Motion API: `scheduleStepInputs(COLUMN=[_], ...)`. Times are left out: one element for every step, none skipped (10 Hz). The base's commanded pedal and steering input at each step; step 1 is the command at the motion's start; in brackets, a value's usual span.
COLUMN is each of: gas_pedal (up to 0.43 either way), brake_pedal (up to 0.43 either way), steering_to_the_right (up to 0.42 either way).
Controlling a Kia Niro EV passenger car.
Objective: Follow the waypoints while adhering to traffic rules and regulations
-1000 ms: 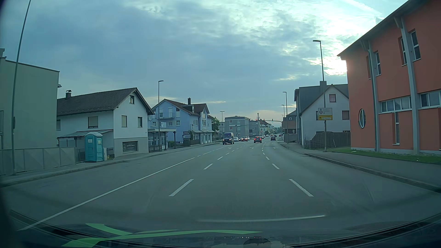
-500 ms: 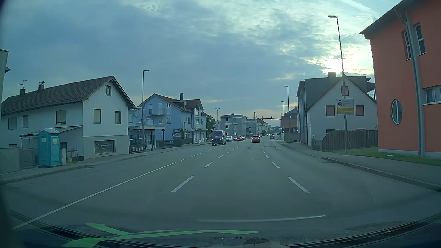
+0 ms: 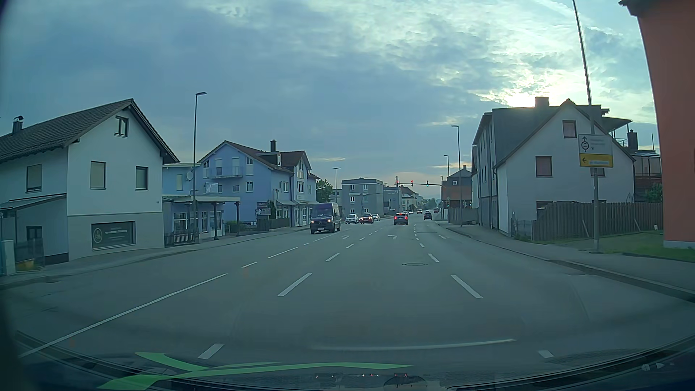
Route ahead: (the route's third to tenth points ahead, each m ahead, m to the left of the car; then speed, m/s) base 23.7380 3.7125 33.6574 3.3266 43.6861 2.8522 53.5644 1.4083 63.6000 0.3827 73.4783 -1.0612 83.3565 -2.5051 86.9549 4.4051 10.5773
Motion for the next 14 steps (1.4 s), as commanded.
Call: scheduleStepInputs(gas_pedal=[0.000, 0.000, 0.000, 0.000, 0.000, 0.000, 0.000, 0.000, 0.000, 0.000, 0.000, 0.000, 0.000, 0.000], brake_pedal=[0.220, 0.226, 0.220, 0.226, 0.226, 0.226, 0.226, 0.226, 0.226, 0.232, 0.232, 0.226, 0.220, 0.207], steering_to_the_right=[0.011, 0.013, 0.016, 0.018, 0.019, 0.019, 0.019, 0.017, 0.016, 0.015, 0.014, 0.012, 0.011, 0.009])
